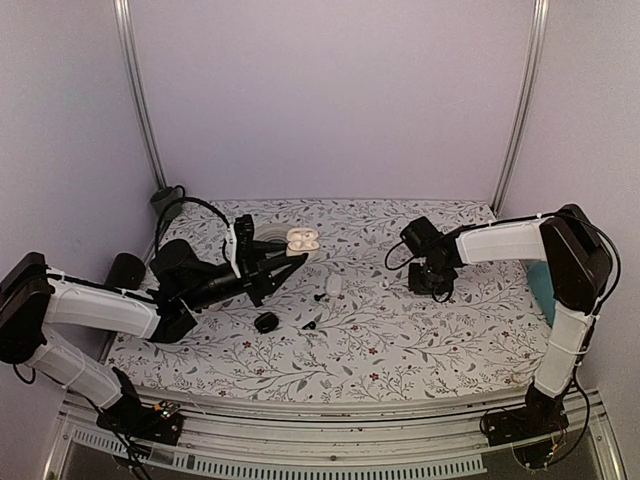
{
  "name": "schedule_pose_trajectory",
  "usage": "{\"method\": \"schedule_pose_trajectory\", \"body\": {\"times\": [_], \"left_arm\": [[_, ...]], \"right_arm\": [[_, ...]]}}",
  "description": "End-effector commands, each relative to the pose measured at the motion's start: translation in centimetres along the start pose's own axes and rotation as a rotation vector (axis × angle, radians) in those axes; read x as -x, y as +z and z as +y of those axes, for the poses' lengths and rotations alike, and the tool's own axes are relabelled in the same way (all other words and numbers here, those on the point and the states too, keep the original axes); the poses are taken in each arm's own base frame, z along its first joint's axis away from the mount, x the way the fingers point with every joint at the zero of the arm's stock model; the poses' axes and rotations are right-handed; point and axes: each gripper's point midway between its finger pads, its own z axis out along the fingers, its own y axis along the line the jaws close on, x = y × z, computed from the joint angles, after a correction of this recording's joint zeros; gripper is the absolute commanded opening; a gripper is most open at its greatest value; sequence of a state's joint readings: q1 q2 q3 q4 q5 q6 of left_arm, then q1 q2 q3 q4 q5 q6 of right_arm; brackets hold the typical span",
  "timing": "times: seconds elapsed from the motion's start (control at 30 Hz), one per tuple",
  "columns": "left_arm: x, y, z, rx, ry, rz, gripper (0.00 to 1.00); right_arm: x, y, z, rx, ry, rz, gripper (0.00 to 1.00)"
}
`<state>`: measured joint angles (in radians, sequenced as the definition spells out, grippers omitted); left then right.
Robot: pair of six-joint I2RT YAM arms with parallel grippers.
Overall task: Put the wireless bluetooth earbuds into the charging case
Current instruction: Adjust the right earbud at the center of the board.
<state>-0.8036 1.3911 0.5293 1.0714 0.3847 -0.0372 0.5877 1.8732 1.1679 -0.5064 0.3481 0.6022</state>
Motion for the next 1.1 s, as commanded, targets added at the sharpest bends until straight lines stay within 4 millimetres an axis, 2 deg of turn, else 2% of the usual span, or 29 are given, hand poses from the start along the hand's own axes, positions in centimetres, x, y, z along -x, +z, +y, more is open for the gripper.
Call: {"method": "schedule_pose_trajectory", "body": {"times": [0.0,0.43,0.53,0.87,1.07], "left_arm": [[1.0,-0.4,0.3,0.007,0.012,-0.029,0.00],[0.9,-0.3,0.4,0.005,0.009,-0.027,0.00],[0.9,-0.3,0.3,0.003,0.009,-0.028,0.00],[1.0,-0.2,0.4,0.001,0.010,-0.027,0.00],[1.0,-0.2,0.4,0.002,0.007,-0.025,0.00]], "right_arm": [[-0.2,0.3,0.1,-0.040,-0.047,0.005,0.24],[-1.8,1.3,0.0,-0.079,-0.103,0.047,0.24],[-0.8,1.0,0.7,-0.064,-0.101,0.027,0.24],[-0.5,1.1,1.2,-0.053,-0.111,0.028,0.24],[-1.0,1.4,1.3,-0.048,-0.116,0.043,0.24]]}}
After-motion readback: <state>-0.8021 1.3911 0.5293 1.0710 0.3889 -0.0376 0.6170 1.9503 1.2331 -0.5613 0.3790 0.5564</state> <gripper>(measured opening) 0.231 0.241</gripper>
